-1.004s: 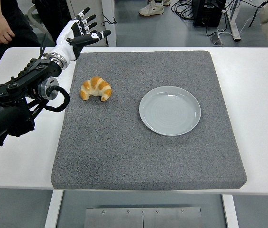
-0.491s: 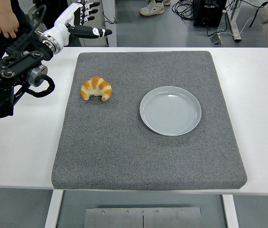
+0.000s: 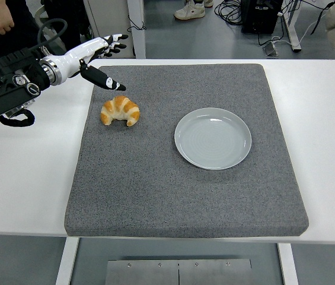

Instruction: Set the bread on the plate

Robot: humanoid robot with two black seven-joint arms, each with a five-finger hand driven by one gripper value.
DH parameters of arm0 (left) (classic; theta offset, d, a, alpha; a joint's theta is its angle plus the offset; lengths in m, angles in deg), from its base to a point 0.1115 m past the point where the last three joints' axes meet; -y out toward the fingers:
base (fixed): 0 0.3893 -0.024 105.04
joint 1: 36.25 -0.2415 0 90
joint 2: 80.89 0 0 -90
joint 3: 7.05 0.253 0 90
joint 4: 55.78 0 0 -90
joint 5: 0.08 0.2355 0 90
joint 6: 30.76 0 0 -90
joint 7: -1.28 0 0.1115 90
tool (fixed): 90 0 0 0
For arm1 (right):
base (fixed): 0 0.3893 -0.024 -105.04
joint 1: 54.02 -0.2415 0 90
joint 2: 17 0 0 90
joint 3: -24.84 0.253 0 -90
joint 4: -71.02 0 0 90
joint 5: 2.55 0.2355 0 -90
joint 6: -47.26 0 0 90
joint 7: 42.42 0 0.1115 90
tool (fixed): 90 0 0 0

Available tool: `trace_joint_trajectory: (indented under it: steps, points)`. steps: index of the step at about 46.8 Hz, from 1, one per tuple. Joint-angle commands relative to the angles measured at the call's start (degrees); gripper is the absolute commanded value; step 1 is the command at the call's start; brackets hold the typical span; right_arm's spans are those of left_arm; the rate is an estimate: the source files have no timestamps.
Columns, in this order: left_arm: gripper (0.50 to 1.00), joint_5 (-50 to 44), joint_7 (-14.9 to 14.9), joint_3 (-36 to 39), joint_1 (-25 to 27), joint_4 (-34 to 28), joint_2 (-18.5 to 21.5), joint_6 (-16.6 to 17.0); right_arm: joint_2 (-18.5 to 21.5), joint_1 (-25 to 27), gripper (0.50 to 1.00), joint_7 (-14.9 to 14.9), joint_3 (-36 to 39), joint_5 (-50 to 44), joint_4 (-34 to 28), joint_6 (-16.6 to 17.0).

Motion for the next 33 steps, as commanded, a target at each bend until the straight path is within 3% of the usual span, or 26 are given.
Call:
trace_joint_trajectory:
  steps: [1,9,33]
  points:
    - [0.965,6.0,-0.4,0.0,-0.6,-0.1,0.9,0.3,0.0,0.0,1.0,0.0,0.1,0.0,-0.1,0.0]
    - [0.963,11.0,-2.2,0.0,-1.7,-0.1,1.5,1.2,0.0,0.0,1.0,0.0,0.1,0.0,0.0,0.0]
    - [0.951,13.3,-2.3,0.1,-8.2,0.7,-1.1,8.9,0.0,0.0,1.0,0.0,0.1,0.0,-0.1,0.0]
